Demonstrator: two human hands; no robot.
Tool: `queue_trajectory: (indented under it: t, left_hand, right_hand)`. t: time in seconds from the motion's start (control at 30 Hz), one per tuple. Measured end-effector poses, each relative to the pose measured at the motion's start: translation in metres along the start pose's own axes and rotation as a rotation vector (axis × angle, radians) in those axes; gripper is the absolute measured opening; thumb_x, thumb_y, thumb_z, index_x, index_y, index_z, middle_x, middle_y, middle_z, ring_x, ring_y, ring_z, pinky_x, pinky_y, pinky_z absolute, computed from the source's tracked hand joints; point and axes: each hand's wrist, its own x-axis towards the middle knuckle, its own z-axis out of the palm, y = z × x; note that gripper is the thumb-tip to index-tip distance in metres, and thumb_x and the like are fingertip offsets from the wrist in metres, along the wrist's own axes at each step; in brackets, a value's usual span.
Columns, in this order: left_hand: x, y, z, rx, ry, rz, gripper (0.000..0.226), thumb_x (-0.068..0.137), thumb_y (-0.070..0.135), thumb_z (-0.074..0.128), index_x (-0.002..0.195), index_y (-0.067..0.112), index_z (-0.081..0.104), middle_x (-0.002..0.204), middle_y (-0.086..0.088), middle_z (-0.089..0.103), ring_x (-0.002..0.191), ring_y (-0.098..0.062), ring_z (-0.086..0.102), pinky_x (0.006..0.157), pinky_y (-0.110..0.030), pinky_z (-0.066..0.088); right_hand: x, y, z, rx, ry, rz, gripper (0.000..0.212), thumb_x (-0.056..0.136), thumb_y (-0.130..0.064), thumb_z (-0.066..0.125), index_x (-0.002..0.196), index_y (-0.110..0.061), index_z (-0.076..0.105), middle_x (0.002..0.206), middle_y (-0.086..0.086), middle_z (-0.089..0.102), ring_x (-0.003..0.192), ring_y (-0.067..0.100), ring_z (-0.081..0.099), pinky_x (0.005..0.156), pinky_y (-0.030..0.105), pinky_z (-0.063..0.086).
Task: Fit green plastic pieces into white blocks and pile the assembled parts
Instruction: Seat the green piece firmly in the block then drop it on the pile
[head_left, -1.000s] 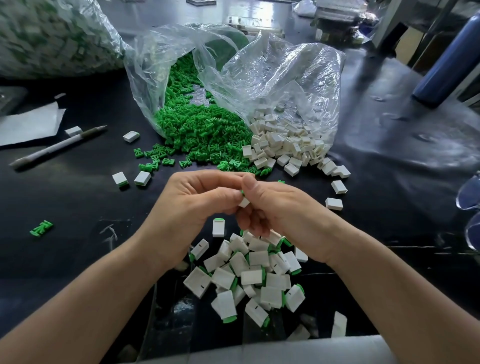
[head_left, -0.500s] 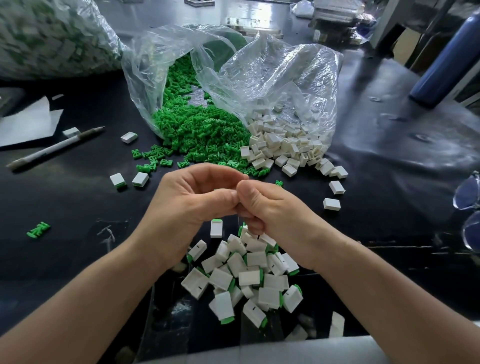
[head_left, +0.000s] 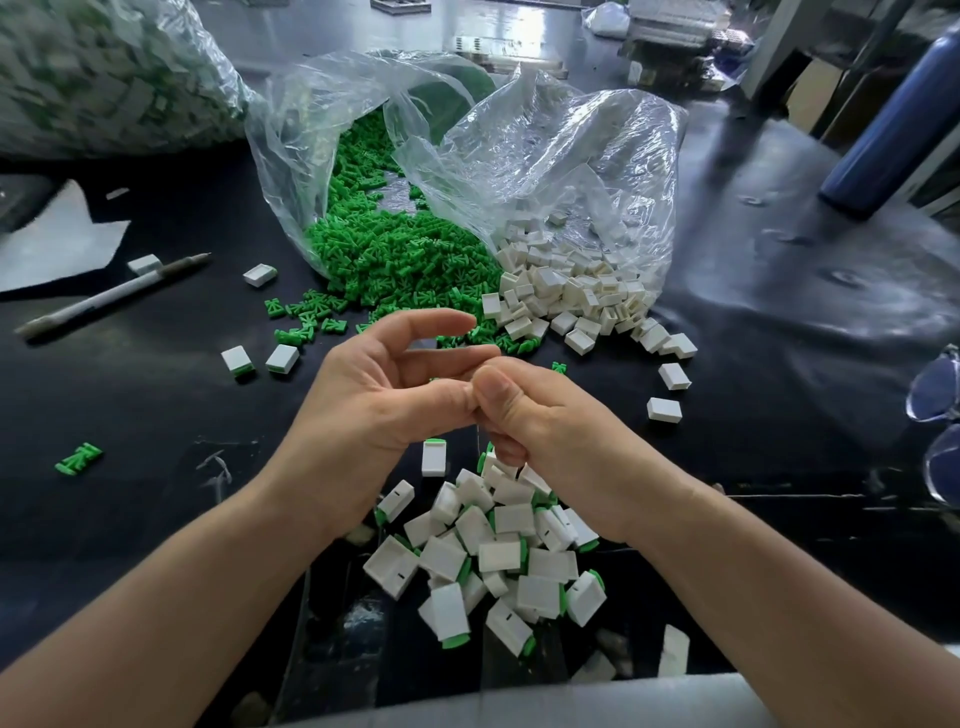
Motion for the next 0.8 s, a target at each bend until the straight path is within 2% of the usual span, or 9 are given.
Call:
queue_trajectory:
  t: [0.3, 0.43, 0.53, 0.63, 0.8]
  left_hand:
    - [0.0, -0.001, -0.001, 0.027, -0.007, 0.015, 0.04, 0.062, 0.0, 0.063, 0.101, 0.012, 0.06, 0.093, -0.006, 0.074, 0.083, -0.021, 0.071, 0.073, -0.029, 0.057]
    - [0.0, 0.0, -0.002, 0.001, -0.041, 0.01, 0.035, 0.065, -0.003, 0.07, 0.097, 0.009, 0.064, 0.093, -0.012, 0.073, 0.078, -0.025, 0.07, 0.067, -0.029, 0.057]
    - [0.0, 0.0, -0.003, 0.003, -0.072, 0.019, 0.019, 0.069, 0.004, 0.065, 0.087, 0.002, 0.071, 0.081, -0.024, 0.07, 0.068, -0.033, 0.069, 0.063, -0.031, 0.057]
    - [0.0, 0.0, -0.002, 0.018, -0.081, 0.022, 0.016, 0.07, 0.005, 0.069, 0.084, 0.0, 0.071, 0.071, -0.019, 0.07, 0.061, -0.03, 0.068, 0.062, -0.028, 0.056]
    - [0.0, 0.001, 0.0, 0.036, -0.109, 0.017, 0.017, 0.067, 0.014, 0.068, 0.081, 0.005, 0.073, 0.073, -0.017, 0.071, 0.063, -0.029, 0.069, 0.063, -0.028, 0.056]
  right_hand:
    - [-0.001, -0.001, -0.001, -0.036, 0.009, -0.009, 0.03, 0.099, -0.023, 0.035, 0.072, -0.018, 0.048, 0.048, -0.023, 0.045, 0.052, -0.004, 0.04, 0.062, 0.02, 0.03]
    - [-0.001, 0.002, -0.003, 0.109, -0.015, -0.006, 0.037, 0.099, -0.024, 0.034, 0.066, -0.018, 0.049, 0.055, -0.015, 0.04, 0.054, 0.003, 0.034, 0.059, 0.023, 0.028]
    - [0.001, 0.004, -0.005, 0.288, -0.092, 0.032, 0.038, 0.096, -0.034, 0.034, 0.065, -0.016, 0.047, 0.06, -0.004, 0.034, 0.055, 0.009, 0.028, 0.055, 0.026, 0.023]
    - [0.003, 0.007, -0.009, 0.355, -0.124, 0.074, 0.041, 0.082, -0.051, 0.037, 0.067, -0.014, 0.044, 0.056, -0.006, 0.037, 0.054, 0.009, 0.029, 0.054, 0.024, 0.025]
    - [0.005, 0.007, -0.013, 0.349, -0.138, 0.133, 0.054, 0.072, -0.064, 0.035, 0.064, -0.012, 0.05, 0.051, -0.005, 0.042, 0.053, 0.012, 0.031, 0.051, 0.023, 0.026]
